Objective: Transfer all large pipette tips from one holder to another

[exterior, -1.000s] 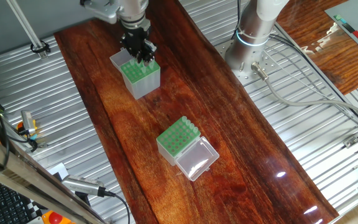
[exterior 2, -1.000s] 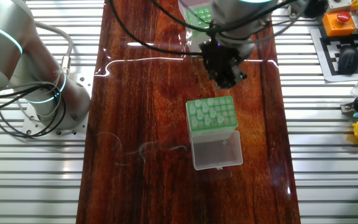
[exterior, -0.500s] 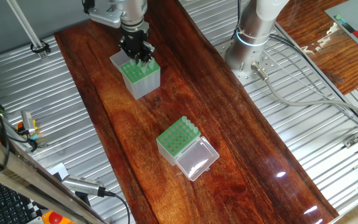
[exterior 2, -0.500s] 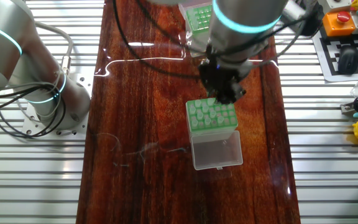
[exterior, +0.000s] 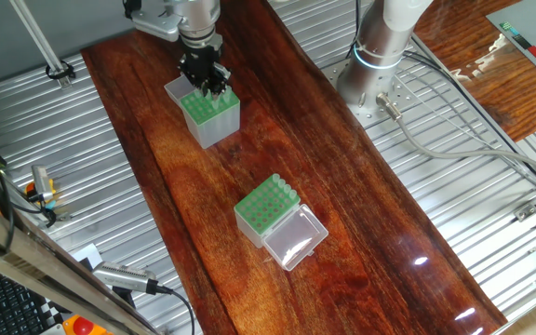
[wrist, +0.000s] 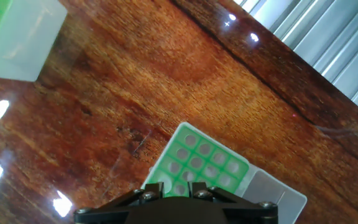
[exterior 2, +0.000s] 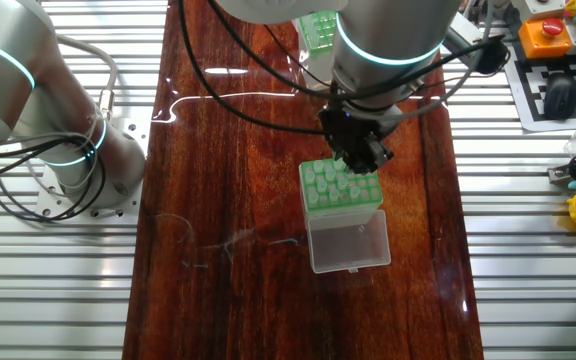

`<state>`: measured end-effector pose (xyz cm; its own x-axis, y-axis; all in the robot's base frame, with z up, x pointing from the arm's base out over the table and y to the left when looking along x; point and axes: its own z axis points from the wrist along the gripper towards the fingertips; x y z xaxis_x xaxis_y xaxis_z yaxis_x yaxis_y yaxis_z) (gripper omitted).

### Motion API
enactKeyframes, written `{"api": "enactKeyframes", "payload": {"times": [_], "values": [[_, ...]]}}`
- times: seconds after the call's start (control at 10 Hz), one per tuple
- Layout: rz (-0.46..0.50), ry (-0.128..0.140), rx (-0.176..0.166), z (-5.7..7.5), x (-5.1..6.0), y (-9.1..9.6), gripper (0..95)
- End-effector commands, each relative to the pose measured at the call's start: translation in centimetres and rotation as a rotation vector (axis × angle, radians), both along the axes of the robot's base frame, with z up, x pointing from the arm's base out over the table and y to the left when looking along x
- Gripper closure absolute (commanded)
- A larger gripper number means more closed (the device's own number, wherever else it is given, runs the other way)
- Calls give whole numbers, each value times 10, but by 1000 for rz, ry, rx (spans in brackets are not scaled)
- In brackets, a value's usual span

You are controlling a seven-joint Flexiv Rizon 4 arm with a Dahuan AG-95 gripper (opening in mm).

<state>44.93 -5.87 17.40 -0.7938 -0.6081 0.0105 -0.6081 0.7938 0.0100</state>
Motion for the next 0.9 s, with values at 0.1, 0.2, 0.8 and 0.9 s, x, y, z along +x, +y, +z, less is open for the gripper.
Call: {"api": "enactKeyframes", "payload": {"times": [0.1,0.2,0.8,0.9], "values": [[-6,-5,-1,-2,-2,2,760],[-13,-6,0,-5,-4,5,570],[-50,-12,2,-11,-10,15,760],[-50,-12,2,-11,-10,15,760]]}}
